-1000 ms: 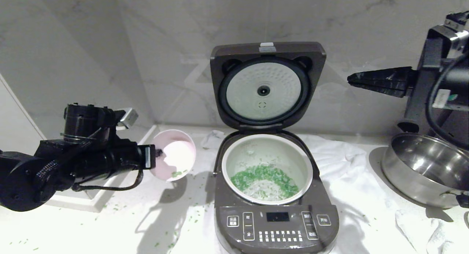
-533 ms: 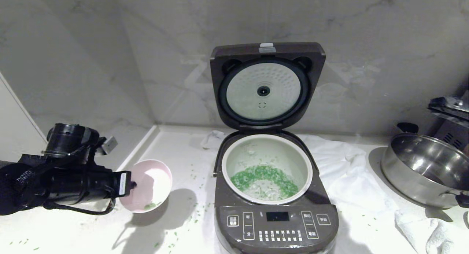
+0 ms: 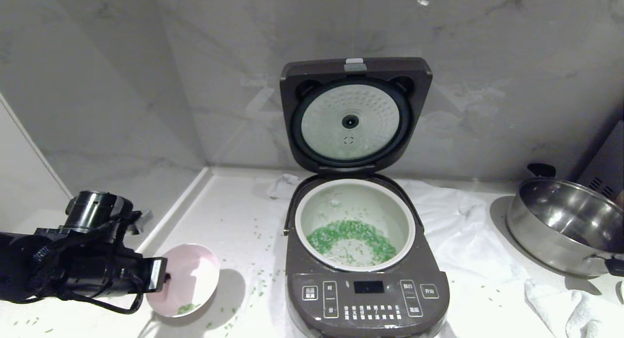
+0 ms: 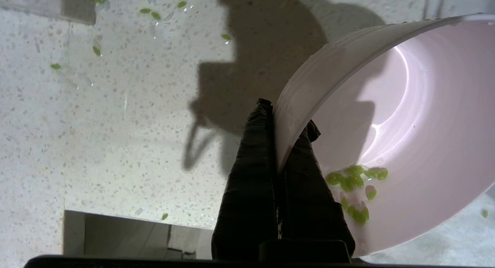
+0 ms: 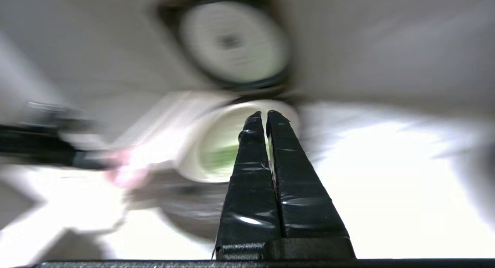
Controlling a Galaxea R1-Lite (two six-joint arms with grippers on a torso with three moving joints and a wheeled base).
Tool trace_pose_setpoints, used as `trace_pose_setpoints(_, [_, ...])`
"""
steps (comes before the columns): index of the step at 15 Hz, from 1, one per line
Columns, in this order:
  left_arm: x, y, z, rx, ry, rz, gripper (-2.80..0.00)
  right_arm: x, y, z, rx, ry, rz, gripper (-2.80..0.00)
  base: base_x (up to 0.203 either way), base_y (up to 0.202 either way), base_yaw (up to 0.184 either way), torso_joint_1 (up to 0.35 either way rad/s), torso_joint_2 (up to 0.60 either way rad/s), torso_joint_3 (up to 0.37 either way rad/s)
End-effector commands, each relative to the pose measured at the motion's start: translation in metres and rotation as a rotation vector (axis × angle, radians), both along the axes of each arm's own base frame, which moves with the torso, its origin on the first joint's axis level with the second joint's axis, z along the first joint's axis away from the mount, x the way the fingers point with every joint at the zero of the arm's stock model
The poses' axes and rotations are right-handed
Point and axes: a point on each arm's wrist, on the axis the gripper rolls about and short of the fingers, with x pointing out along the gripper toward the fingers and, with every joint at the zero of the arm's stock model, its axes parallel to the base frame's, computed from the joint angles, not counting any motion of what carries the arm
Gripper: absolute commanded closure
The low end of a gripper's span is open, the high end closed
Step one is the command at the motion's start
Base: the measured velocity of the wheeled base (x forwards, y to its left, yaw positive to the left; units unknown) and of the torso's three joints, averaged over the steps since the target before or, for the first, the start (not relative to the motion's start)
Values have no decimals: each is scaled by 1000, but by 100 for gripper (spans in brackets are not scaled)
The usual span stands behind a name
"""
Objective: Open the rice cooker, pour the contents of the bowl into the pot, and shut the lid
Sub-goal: Place the bowl on the table
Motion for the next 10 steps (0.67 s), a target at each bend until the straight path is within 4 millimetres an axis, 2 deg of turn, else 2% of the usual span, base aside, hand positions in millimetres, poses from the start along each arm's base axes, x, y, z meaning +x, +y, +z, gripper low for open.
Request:
trace_pose_setpoints(1, [5,1,-18,11,85,19,0,-27,-6,-12,-138,-124,-123,0,0,0,0,0,0,0])
trace_pose_setpoints(4, [7,1,-36,11,166,41,0,-47,-11,-27,-159,-183,-228,0,0,0,0,0,0,0])
trace_pose_setpoints(7, [14,1,-37,7,159,58,0,-48,-10,-58,-206,-147,-312,0,0,0,0,0,0,0])
trace_pose_setpoints(8, [18,1,-37,14,152,75,-280,-46,-11,-62,-209,-128,-346,0,0,0,0,0,0,0])
trace_pose_setpoints(10, [26,2,-39,34,151,99,-280,-44,-11,-66,-214,-114,-349,0,0,0,0,0,0,0])
